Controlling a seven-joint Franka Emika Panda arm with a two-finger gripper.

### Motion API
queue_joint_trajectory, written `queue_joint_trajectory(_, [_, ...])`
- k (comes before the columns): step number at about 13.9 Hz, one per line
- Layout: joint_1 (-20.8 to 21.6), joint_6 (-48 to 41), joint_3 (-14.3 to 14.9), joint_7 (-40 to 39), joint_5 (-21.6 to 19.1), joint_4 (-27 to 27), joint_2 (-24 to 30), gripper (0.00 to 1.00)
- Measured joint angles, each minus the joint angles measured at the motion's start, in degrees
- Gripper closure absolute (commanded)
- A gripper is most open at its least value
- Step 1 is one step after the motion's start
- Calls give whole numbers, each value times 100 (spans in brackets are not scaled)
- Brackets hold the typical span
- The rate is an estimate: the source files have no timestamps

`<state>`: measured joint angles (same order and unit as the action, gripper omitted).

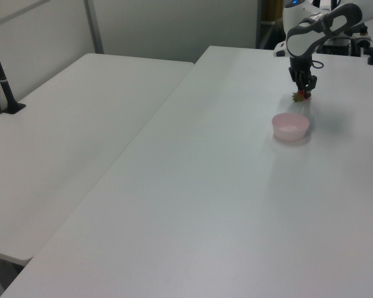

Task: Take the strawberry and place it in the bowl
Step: 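Lift the strawberry and carry it over the pink bowl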

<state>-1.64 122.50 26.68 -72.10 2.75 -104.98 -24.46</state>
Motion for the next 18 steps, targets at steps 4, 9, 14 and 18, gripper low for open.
queue_joint_trajectory(4, [-9,-17,27,1,-141,91,143,69])
queue_joint_trajectory(9, [-11,-802,7,134,-376,852,754,69])
queue_joint_trajectory(14, [92,-1236,-1240,2496,-402,897,1073,71])
queue_joint_trajectory(18, [128,-1513,-2074,3597,-53,730,1203,71])
